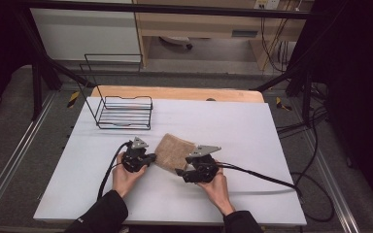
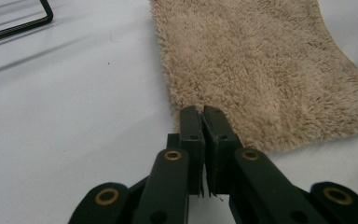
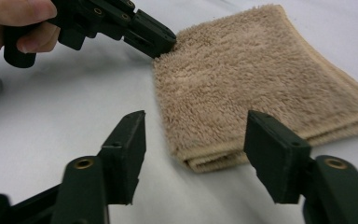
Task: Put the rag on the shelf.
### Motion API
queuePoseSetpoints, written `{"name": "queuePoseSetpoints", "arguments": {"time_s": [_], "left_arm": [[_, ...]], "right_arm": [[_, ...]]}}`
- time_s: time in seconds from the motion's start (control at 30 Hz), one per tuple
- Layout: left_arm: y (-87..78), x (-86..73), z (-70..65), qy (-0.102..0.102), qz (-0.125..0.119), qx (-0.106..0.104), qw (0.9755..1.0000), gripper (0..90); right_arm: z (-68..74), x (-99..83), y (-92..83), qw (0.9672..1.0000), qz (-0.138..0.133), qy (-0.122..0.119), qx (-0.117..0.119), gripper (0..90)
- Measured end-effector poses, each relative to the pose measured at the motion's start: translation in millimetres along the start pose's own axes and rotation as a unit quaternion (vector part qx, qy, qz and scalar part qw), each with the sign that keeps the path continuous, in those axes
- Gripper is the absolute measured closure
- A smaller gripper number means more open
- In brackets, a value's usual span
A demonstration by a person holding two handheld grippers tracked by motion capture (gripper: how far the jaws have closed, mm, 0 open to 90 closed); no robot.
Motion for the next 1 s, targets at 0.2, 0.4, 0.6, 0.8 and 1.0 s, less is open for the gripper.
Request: {"name": "queuePoseSetpoints", "arguments": {"time_s": [0.2, 0.4, 0.6, 0.8, 1.0], "left_arm": [[0.3, 0.0, 0.5, -0.003, 0.0, -0.002, 1.0, 86.3], [0.4, 0.1, 0.7, -0.005, 0.001, -0.004, 1.0, 86.3], [0.5, 0.2, 1.6, -0.012, 0.003, -0.009, 0.9999, 86.3], [0.2, 0.5, 1.8, -0.017, 0.004, -0.012, 0.9998, 86.5], [0.3, 0.5, 2.7, -0.019, 0.004, -0.016, 0.9997, 86.6]], "right_arm": [[3.2, 0.6, 14.4, 0.9999, 0.011, -0.006, 0.006, 56.0], [1.8, -2.6, 22.8, 0.9997, 0.022, -0.005, 0.005, 63.9], [-2.7, -4.6, 26.5, 0.9996, 0.025, -0.009, -0.004, 76.2], [-4.8, -1.2, 24.9, 0.9995, 0.031, 0.0, 0.002, 86.4], [-1.3, 3.0, 20.1, 0.9991, 0.037, -0.017, -0.007, 75.3]]}}
Point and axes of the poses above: each handheld gripper's, and its own axes: y roughly forward along the jaws, x roughly out of its top, z roughly to its left, the point moved 8 cm from there along y, roughly forward along the jaws, and after that the axes turned 15 degrees about x, right-handed, at the moved point
